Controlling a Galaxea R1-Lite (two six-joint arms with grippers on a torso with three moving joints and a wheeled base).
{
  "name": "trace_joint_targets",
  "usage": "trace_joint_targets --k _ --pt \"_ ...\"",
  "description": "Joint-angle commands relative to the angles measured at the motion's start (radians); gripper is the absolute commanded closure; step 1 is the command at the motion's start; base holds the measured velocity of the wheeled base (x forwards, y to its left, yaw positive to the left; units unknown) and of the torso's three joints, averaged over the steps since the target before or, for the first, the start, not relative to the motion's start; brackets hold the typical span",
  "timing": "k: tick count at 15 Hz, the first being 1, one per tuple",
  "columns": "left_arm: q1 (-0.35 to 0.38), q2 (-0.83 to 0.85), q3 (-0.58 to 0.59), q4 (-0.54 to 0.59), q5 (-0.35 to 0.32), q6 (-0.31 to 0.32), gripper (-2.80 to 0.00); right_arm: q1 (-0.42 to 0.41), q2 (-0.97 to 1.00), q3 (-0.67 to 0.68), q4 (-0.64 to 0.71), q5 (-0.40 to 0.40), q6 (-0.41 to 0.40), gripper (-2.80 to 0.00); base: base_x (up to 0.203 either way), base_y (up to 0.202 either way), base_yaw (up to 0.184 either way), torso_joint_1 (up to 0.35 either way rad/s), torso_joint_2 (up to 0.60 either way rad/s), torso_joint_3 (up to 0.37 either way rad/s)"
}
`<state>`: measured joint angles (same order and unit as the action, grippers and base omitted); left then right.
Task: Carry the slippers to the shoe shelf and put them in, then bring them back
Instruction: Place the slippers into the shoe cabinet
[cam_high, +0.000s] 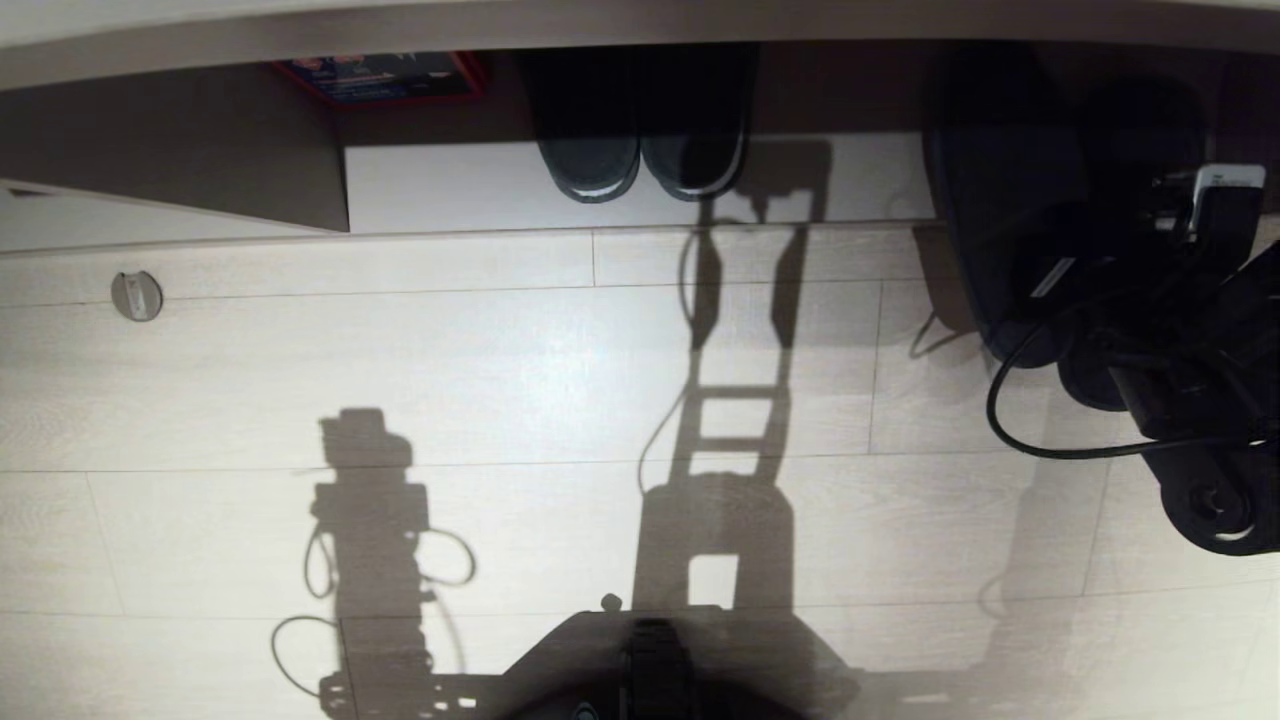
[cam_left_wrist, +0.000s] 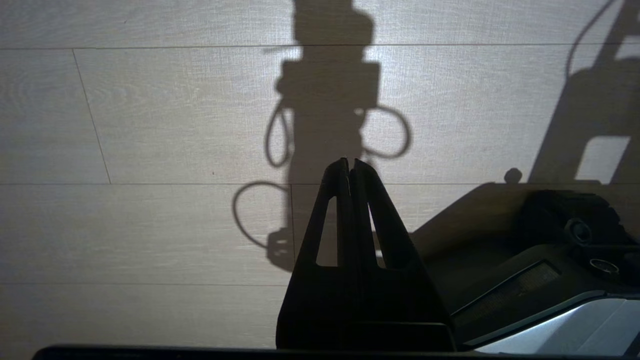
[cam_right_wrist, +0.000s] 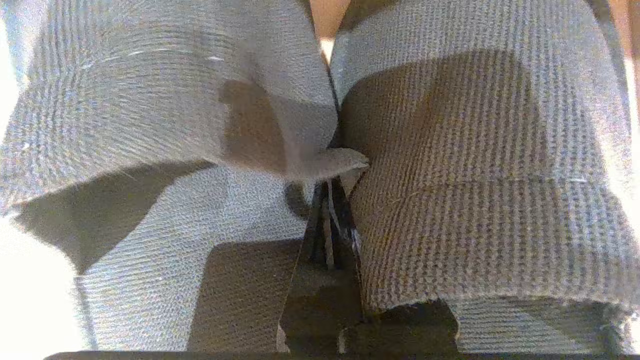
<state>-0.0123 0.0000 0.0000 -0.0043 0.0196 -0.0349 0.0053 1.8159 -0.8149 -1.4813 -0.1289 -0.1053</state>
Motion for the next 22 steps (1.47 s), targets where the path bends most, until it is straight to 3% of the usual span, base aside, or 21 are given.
trace_joint_targets --k 1,19,20,21,22 --pt "0.0 0.0 0.0 0.0 0.0 0.0 0.0 -0.002 0.024 -0.024 -0.008 0.001 -0.003 0.0 0.0 0.0 0.0 0.0 0.0 0.0" --pt "0.0 0.0 0.0 0.0 0.0 -0.002 0.0 -0.004 0.037 -0.142 0.027 0.005 -0.022 0.0 0.0 0.0 0.0 0.0 0.0 0.0" --pt "0.0 0.0 0.0 0.0 0.0 0.0 0.0 -0.004 0.028 -0.134 0.03 0.006 -0.022 -0.13 0.0 0.0 0.0 0.0 0.0 0.0" --pt "0.0 0.0 0.0 0.0 0.0 0.0 0.0 -0.004 0.023 -0.129 0.033 0.006 -0.02 -2.8 0.0 0.0 0.0 0.0 0.0 0.0" --pt "0.0 0.0 0.0 0.0 0.0 0.0 0.0 -0.004 0.019 -0.121 0.036 0.008 -0.019 -2.8 0.0 0.0 0.0 0.0 0.0 0.0"
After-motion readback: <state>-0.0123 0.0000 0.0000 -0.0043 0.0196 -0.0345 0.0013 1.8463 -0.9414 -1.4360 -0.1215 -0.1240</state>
